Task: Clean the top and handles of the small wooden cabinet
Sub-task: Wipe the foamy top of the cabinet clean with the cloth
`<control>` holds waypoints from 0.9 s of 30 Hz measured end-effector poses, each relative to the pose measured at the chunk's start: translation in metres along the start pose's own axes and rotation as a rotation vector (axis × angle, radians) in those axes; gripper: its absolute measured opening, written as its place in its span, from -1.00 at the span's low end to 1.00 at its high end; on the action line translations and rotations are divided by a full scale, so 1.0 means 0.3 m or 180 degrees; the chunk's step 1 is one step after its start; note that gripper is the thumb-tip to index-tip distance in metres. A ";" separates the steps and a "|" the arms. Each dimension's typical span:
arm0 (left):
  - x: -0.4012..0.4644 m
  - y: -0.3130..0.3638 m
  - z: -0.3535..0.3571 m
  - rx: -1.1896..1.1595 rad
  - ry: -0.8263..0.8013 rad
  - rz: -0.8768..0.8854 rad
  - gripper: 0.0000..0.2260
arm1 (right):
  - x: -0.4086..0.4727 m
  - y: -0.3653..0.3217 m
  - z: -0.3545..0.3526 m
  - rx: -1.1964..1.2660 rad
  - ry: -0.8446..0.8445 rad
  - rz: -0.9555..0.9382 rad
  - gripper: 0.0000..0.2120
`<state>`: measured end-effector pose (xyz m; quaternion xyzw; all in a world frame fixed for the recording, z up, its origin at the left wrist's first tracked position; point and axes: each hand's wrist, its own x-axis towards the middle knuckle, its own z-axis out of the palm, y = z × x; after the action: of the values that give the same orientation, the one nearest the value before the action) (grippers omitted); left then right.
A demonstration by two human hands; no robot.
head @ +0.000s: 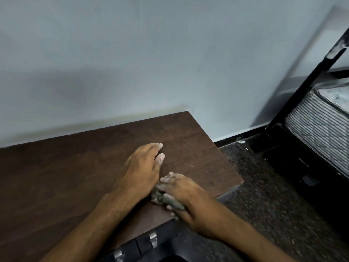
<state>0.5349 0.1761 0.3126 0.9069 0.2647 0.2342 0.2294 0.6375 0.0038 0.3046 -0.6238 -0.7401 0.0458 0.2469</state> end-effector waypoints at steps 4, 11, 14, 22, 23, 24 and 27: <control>0.006 0.001 0.010 0.0105 -0.0133 0.0013 -0.63 | 0.114 0.238 -0.092 -0.0285 0.0258 0.0800 -0.76; -0.009 0.045 -0.022 0.0174 -0.0308 -0.0029 -0.61 | 0.436 0.537 -0.173 -0.0467 0.0232 0.1657 -0.85; -0.049 0.042 -0.031 0.0133 -0.0297 -0.0080 -0.61 | 0.445 0.530 -0.183 -0.0519 0.0169 0.1748 -0.89; -0.154 0.057 -0.047 0.0029 -0.0186 -0.0112 -0.62 | -0.024 0.251 -0.182 -0.0361 0.0286 0.1743 -0.58; -0.163 0.065 -0.045 0.0028 -0.0185 -0.0081 -0.63 | -0.094 0.192 -0.164 -0.0374 0.0285 0.1739 -0.59; -0.170 0.074 -0.043 0.0035 -0.0188 -0.0053 -0.63 | -0.153 0.132 -0.143 -0.0367 0.0289 0.1702 -0.59; -0.175 0.097 -0.040 0.0081 -0.0240 -0.0004 -0.63 | -0.224 0.018 -0.077 -0.0240 0.0254 0.1411 -0.58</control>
<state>0.4998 0.1268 0.3220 0.9177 0.2595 0.1963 0.2278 0.6589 -0.0640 0.3020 -0.7813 -0.5758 0.0466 0.2363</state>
